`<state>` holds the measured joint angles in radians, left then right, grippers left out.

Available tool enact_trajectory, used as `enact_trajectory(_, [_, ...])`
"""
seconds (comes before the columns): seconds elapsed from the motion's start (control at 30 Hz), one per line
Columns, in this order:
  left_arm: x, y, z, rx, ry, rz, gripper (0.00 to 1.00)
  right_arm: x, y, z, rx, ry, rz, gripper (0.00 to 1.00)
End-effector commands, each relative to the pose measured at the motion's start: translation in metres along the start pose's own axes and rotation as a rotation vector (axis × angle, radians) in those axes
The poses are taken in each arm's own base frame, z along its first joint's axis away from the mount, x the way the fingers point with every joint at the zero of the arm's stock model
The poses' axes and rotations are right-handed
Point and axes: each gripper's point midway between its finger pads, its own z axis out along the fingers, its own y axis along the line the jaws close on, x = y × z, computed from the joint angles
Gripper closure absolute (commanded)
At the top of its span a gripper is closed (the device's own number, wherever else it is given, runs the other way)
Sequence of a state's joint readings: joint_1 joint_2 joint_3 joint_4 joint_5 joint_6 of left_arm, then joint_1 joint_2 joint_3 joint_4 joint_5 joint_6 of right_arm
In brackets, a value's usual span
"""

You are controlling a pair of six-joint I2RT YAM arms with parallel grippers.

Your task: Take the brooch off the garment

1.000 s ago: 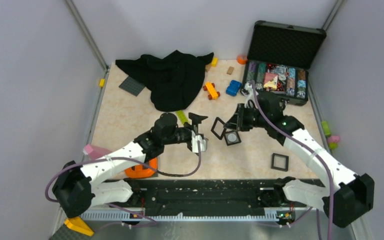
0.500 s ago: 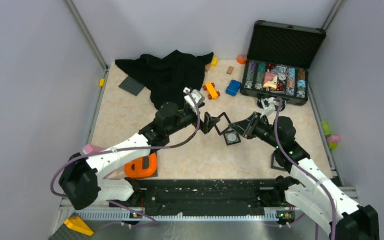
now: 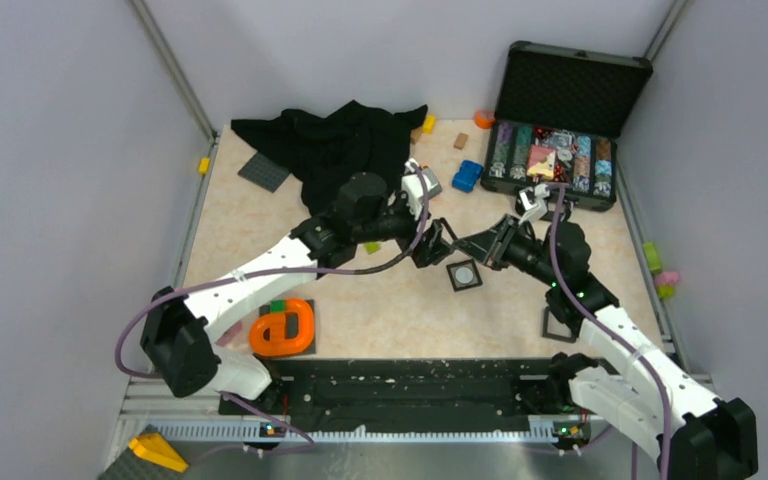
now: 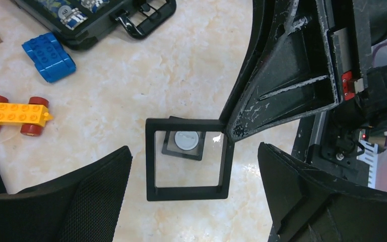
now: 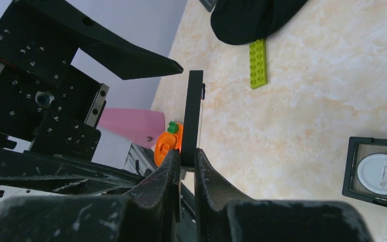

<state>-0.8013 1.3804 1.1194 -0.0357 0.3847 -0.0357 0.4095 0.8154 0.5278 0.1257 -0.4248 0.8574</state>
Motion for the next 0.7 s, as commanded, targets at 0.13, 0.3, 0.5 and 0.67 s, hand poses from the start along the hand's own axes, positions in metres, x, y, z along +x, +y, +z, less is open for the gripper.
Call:
enact_trajectory(0.13, [0.0,-0.012,0.004,0.113,0.163,0.047,0.02,-0.016,0.027,-0.001,-0.038,0.002,0.07,1.0])
enact_trajectory(0.3, [0.002,-0.013,0.002,0.115,0.174,0.052,0.02,-0.018,0.027,0.0,-0.026,-0.01,0.161,1.0])
enact_trajectory(0.5, [0.007,-0.009,0.001,0.098,0.205,0.052,0.06,-0.018,0.026,0.002,-0.029,-0.019,0.197,1.0])
enact_trajectory(0.67, [0.01,-0.006,0.002,0.085,0.221,0.055,0.15,-0.016,0.024,0.004,-0.026,-0.009,0.201,1.0])
